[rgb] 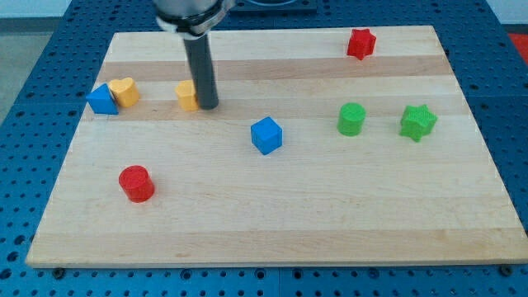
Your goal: Move yellow hexagon to the bottom of the blue triangle
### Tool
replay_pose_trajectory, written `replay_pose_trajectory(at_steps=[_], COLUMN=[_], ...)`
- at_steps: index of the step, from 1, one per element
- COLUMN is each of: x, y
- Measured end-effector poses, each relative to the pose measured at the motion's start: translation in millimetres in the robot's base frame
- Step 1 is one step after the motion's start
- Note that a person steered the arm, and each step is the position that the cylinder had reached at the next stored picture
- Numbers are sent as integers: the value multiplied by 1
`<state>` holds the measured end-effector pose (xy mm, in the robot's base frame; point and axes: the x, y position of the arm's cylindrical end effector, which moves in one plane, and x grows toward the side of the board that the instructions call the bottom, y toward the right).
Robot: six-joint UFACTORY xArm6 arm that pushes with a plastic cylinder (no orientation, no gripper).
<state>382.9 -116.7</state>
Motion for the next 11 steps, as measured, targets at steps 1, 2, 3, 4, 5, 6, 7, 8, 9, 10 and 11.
replay_pose_trajectory(at_steps=[1,2,3,4,5,6,7,8,9,10,11], x=[-12,-54,-62,-46,-32,-25,-32,-23,2,21,26], y=[12,39,28,-4,-39,-64,-41,-19,-43,-81,-93])
